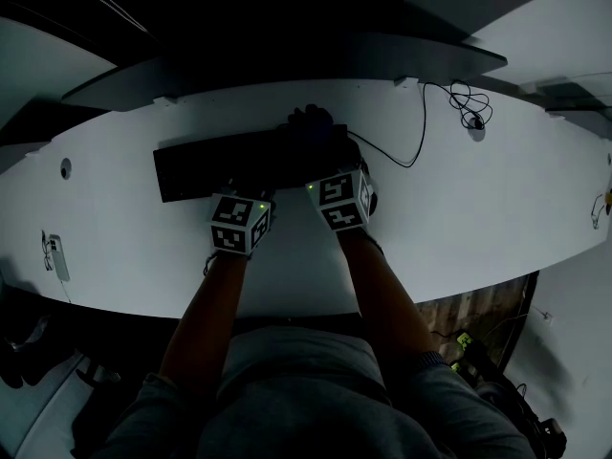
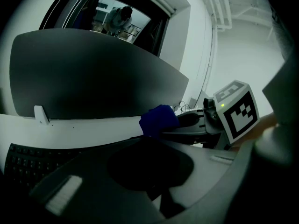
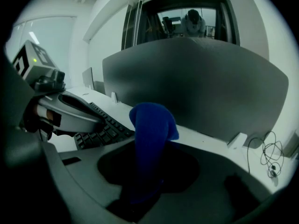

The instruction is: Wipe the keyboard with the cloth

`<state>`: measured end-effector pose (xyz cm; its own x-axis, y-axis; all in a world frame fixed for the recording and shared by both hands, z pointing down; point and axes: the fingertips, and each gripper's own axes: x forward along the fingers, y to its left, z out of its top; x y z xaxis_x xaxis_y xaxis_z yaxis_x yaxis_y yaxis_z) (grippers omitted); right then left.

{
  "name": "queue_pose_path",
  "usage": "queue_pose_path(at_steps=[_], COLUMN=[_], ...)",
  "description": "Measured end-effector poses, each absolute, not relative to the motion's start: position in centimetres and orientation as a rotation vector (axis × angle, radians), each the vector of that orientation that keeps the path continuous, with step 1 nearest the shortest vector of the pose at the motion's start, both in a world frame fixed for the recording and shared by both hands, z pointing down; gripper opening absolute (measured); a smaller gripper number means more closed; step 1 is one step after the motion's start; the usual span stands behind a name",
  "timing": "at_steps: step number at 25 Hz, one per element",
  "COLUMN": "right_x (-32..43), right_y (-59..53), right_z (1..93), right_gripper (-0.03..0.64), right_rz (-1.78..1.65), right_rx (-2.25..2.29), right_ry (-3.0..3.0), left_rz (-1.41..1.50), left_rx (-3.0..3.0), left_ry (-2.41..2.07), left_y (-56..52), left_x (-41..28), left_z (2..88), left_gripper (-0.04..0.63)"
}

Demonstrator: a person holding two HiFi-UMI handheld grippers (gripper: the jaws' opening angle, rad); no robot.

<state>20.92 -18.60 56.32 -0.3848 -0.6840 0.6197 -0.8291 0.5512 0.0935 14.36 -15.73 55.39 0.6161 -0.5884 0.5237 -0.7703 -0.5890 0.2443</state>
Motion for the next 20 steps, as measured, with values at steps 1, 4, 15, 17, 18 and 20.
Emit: queue_pose_path(at_steps=[1, 4, 15, 17, 18, 20], right_x=[21.3, 22.6, 26.5, 27.1, 27.4, 27.9], right_y=[-18.6, -18.5, -18.3, -18.2, -18.2, -18.1], right_z=[56.3, 56.4, 56.5, 56.5, 56.6, 56.7], right_gripper=[0.135, 0.135, 0.135, 0.135, 0.135, 0.135], right_rz=[0.311, 0.318, 0.330, 0.340, 0.351, 0.378], right_rx=[1.219, 1.239, 1.287, 1.298, 1.304, 1.318], right_ry=[-2.171, -2.162, -2.125, -2.116, -2.116, -2.117], left_rz=[0.546, 0.547, 0.554, 0.555, 0.556, 0.555], left_rx=[2.393, 2.394, 2.415, 2.419, 2.423, 2.429], left_ry=[-1.073, -1.064, -1.057, -1.062, -1.065, -1.074], left_y=[-15.7, -15.5, -14.8, -14.6, -14.6, -14.5], left_x=[14.6, 15.5, 17.5, 17.5, 17.5, 17.4], left_z=[55.4, 55.5, 54.4, 53.9, 53.7, 53.1], left_gripper=[0.008, 0.008, 0.008, 0.009, 0.008, 0.009])
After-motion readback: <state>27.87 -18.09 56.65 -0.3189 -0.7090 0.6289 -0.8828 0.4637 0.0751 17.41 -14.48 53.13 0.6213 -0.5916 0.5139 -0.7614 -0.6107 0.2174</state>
